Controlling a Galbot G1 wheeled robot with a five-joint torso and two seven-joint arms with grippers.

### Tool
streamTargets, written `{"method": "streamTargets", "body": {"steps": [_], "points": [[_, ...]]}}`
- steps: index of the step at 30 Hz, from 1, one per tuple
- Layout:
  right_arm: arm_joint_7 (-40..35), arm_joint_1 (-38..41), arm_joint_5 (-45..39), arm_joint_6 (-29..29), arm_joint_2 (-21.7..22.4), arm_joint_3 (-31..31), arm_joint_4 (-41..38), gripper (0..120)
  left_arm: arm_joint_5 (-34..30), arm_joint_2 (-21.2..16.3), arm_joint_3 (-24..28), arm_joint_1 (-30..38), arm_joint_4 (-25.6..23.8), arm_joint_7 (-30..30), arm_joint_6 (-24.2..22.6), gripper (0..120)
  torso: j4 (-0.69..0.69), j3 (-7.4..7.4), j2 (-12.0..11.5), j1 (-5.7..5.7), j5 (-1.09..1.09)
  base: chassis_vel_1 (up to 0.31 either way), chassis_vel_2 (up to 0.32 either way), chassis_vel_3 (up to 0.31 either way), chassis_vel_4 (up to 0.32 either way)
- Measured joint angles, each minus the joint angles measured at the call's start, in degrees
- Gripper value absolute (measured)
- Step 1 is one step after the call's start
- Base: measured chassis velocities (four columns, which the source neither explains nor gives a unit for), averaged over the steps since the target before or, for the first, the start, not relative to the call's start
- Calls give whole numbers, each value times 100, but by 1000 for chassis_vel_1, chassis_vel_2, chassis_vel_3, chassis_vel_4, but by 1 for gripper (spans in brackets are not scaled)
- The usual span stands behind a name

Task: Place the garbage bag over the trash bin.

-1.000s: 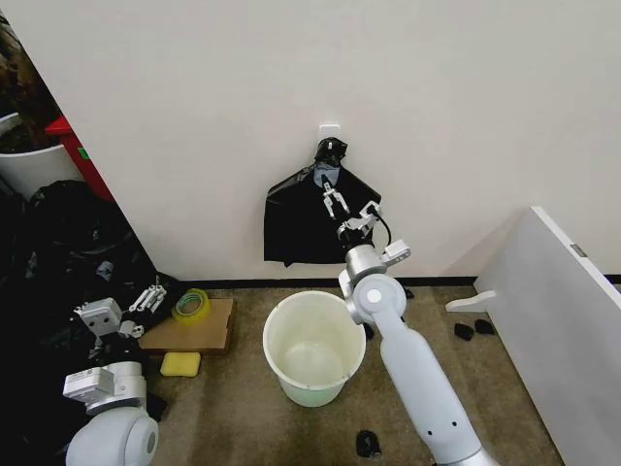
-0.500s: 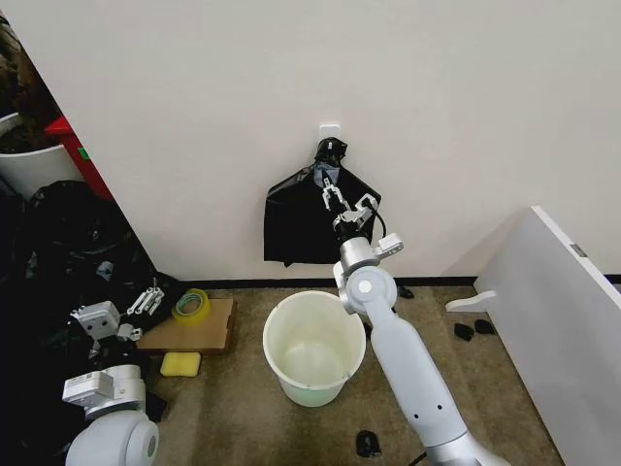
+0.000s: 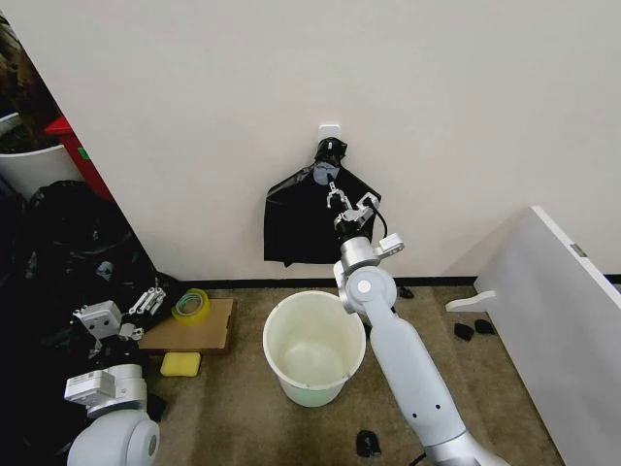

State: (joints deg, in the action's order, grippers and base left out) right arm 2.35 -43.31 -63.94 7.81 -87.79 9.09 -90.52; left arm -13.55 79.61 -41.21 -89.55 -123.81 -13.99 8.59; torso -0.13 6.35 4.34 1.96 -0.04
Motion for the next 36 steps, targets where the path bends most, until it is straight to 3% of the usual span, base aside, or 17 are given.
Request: {"method": "streamTargets", "body": {"steps": [6, 9, 13, 17, 24, 36], "points": [[389, -441, 424, 147, 418, -211, -168, 0, -25, -46, -33, -16, -28, -28, 5, 100, -2, -1, 0, -1, 0, 0, 0, 0, 0], [946, -1071, 928, 252, 986, -358, -370, 0, -68, -81, -65, -29, -71, -57, 8, 100, -2, 0, 0, -1, 2, 0, 0, 0, 0], [1378, -1685, 1330, 351, 1379, -338, -588, 0, -58, -82, -26, -58, -109, -69, 27, 100, -1, -1, 0, -1, 2, 0, 0, 0, 0], [1613, -2059, 1528, 406, 1478, -268, -712, 0, -29, -78, 7, -95, -154, -70, 39, 100, -1, -1, 0, -1, 2, 0, 0, 0, 0], [2906, -2826, 2208, 663, 1622, 80, -783, 0, -20, -106, 10, -206, -349, -70, 58, 100, -1, -1, 0, -1, 1, 0, 0, 0, 0], [4710, -3155, 2926, 1024, 1544, 484, -244, 0, 5, -107, 38, -307, -456, -71, 126, 100, -1, 0, 1, 0, 1, 0, 0, 0, 0]]}}
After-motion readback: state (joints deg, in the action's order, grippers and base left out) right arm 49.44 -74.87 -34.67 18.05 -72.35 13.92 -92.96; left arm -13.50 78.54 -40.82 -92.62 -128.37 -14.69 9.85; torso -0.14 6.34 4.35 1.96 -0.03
